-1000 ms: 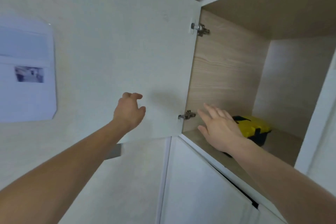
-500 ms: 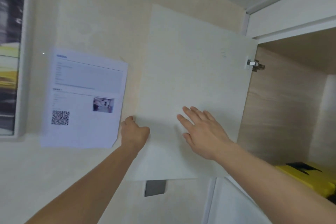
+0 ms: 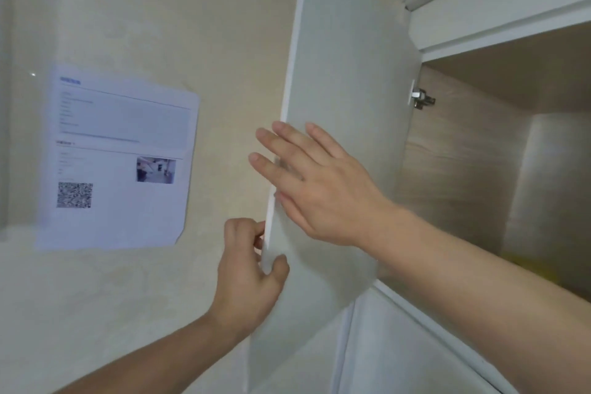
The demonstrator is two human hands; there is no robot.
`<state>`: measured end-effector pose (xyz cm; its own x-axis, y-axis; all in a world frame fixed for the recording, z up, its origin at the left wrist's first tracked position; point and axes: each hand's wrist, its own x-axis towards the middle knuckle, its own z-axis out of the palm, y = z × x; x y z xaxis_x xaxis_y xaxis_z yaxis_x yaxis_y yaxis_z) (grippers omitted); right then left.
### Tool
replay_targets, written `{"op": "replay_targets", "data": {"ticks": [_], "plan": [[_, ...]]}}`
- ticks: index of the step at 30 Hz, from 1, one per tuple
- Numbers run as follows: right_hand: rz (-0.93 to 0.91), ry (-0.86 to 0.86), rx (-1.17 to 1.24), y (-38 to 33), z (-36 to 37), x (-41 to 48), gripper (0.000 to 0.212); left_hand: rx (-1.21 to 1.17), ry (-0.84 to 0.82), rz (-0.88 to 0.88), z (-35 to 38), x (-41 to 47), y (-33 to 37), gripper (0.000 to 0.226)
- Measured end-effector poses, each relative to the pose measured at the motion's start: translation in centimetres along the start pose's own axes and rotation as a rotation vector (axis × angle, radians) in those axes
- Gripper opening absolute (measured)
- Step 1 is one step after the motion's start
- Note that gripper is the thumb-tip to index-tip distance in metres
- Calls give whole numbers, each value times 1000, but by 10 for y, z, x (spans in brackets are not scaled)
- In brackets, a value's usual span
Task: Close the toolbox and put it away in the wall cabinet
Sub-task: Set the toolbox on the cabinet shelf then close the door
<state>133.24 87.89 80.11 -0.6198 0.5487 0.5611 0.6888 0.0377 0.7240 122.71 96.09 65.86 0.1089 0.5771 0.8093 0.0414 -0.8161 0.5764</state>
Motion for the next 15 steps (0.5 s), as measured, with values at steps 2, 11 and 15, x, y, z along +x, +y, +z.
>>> {"op": "replay_targets", "data": {"ticks": [2,11,15], "plan": [[-37,9,-57,3,-19,-12,48,-64,-74,78,10,-16,26,37],[-38,-137,-303,53,-94,-128,41,-266,-305,182,98,-77,117,57],[29,-332,-386,82,-122,-183,46,-244,-387,367,141,-87,138,52]]}}
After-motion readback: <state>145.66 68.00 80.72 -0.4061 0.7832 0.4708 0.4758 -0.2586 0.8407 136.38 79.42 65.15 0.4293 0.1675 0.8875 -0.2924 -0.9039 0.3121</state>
